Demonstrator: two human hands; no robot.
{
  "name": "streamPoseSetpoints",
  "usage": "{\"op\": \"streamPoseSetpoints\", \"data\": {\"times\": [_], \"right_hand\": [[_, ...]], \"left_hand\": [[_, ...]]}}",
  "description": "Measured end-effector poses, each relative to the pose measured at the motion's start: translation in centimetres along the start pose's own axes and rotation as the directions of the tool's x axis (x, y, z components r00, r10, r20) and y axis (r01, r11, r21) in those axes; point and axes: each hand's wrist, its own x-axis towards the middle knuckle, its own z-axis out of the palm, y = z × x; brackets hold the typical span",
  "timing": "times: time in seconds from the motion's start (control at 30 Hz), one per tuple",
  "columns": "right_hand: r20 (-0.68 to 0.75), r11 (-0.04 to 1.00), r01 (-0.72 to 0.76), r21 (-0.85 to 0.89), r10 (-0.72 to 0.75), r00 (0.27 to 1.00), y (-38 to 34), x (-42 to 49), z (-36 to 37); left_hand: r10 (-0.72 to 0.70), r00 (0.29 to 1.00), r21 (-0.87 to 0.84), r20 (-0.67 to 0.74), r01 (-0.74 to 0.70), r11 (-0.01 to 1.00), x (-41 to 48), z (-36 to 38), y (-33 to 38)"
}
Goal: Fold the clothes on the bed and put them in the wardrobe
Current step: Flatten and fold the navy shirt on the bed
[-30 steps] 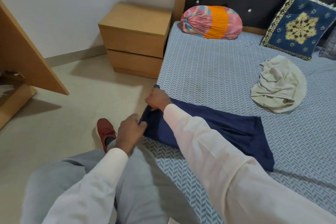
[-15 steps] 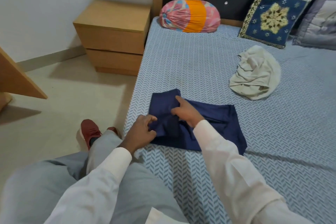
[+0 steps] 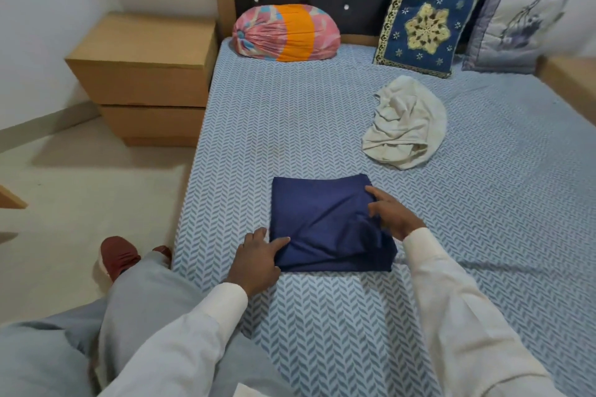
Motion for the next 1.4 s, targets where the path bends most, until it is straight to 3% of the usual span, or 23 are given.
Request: {"op": "streamPoseSetpoints", "data": {"times": [0.1, 0.23, 0.4, 0.63, 0.83, 1.0, 1.07, 1.13, 1.23, 1.33, 1.4], "right_hand": [[0.001, 0.995, -0.035, -0.096, 0.036, 0.999, 1.3, 0.1, -0.6], [-0.002, 0.997, -0.022, -0.070, 0.022, 1.000, 2.2, 0.1, -0.7], [0.113, 0.994, 0.008, -0.105, 0.003, 0.994, 2.8, -2.0, -2.0], [0.058, 0.999, 0.025, 0.038, -0.028, 0.998, 6.6, -3.4, -3.6], [-0.120, 0.932, 0.082, -0.354, -0.132, 0.984, 8.3, -2.9, -2.6], [-0.193, 0.841, -0.006, -0.541, -0.117, 0.974, 6.9, -2.9, -2.1], [-0.249, 0.785, 0.019, -0.619, -0.219, 0.943, 5.8, -2.9, -0.7], [-0.189, 0.727, 0.179, -0.663, -0.394, 0.900, 4.5, -2.4, 1.9], [0.083, 0.588, 0.469, -0.659, -0.563, 0.823, 2.2, -1.0, 7.1], [0.313, 0.465, 0.553, -0.691, -0.497, 0.809, -0.9, 0.6, 12.2], [0.318, 0.424, 0.504, -0.753, -0.435, 0.842, -3.1, 2.2, 14.6]], "left_hand": [[0.004, 1.000, -0.076, 0.027, -0.002, 0.997, 0.2, 0.0, -0.2], [-0.007, 1.000, -0.137, -0.002, 0.006, 0.991, 0.3, 0.3, 0.0], [-0.012, 0.999, -0.207, -0.044, 0.003, 0.978, -0.1, 0.9, -0.2], [-0.022, 1.000, -0.371, -0.018, 0.013, 0.929, -0.5, 1.2, -0.3], [-0.041, 0.999, -0.607, -0.003, 0.031, 0.794, -0.4, 0.8, -0.4], [-0.253, 0.967, -0.726, 0.027, 0.193, 0.660, 0.7, 0.3, 0.5], [-0.330, 0.942, -0.704, 0.065, 0.278, 0.654, 0.9, 0.4, 0.7], [-0.357, 0.929, -0.693, 0.095, 0.319, 0.647, 1.0, 0.6, 0.8], [-0.365, 0.926, -0.691, 0.094, 0.324, 0.646, 1.1, 0.7, 1.0], [-0.335, 0.938, -0.707, 0.093, 0.299, 0.641, 1.2, 0.9, 0.5], [-0.297, 0.950, -0.722, 0.095, 0.271, 0.636, 1.1, 1.0, 0.0]]}}
